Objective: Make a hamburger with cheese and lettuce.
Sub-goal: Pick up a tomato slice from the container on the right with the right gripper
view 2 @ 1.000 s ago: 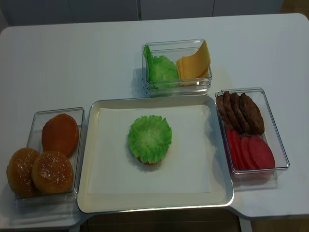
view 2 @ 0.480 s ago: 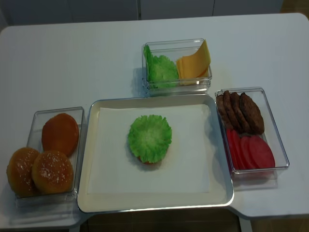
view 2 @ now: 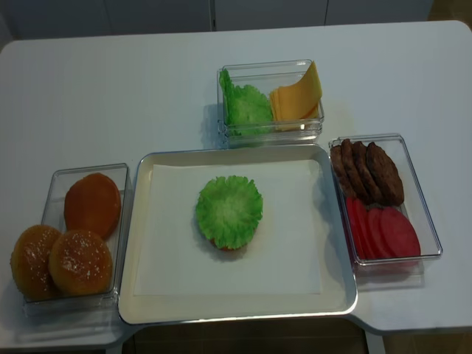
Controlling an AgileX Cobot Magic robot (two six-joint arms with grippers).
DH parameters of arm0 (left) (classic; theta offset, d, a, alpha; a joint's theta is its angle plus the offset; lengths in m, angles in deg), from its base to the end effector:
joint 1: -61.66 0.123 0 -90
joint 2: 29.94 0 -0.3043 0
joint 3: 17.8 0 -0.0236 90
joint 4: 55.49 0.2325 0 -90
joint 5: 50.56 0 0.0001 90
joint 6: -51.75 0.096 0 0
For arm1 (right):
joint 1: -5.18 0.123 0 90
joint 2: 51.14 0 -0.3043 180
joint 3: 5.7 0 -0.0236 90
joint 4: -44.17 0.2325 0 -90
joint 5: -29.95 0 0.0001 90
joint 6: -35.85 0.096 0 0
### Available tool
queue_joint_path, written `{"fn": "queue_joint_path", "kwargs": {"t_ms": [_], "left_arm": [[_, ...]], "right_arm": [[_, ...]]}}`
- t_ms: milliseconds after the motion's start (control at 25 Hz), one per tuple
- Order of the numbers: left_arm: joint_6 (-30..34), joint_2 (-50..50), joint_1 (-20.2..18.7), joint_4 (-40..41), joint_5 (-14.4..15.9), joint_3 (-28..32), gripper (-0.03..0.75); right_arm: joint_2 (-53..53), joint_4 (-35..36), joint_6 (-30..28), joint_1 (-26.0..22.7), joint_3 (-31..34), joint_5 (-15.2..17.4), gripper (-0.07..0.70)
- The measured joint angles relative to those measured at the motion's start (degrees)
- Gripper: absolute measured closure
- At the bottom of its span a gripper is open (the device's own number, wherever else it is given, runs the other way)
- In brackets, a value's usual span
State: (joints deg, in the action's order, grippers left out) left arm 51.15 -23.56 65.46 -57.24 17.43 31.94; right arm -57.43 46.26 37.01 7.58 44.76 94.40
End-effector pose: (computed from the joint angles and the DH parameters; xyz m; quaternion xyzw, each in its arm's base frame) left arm -0.0429 -0.0056 0.2521 -0.0323 0.8827 -0.0021 0.4688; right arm -0.0390 0.0015 0.2538 -0.0107 0.8710 0.0334 0.4900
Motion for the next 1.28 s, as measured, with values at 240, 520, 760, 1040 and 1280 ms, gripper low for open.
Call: {"fn": "queue_joint_path", "kwargs": {"t_ms": [240, 520, 760, 1040, 1280], "left_arm": [[0.00, 0.00, 0.00, 0.00, -0.08, 0.00, 0.270], [0.00, 0.00, 0.00, 0.00, -0.08, 0.00, 0.270], [0.00, 0.00, 0.00, 0.00, -0.08, 0.00, 0.270], [0.00, 0.00, 0.00, 0.00, -0.08, 0.00, 0.270], [0.00, 0.00, 0.00, 0.00, -0.08, 0.00, 0.270]], "right_arm": [[-2.17, 5.95, 4.51, 0.00, -3.79, -1.77, 0.026], [-18.35, 9.59, 3.93, 0.00, -10.72, -3.15, 0.028], [-33.01, 15.45, -0.30, 0.00, -17.16, -7.39, 0.072], [-49.02, 17.56, -0.48, 0.00, -25.06, -8.33, 0.078], [-59.90, 15.89, 0.88, 4.46, -30.43, -8.69, 0.078]]}}
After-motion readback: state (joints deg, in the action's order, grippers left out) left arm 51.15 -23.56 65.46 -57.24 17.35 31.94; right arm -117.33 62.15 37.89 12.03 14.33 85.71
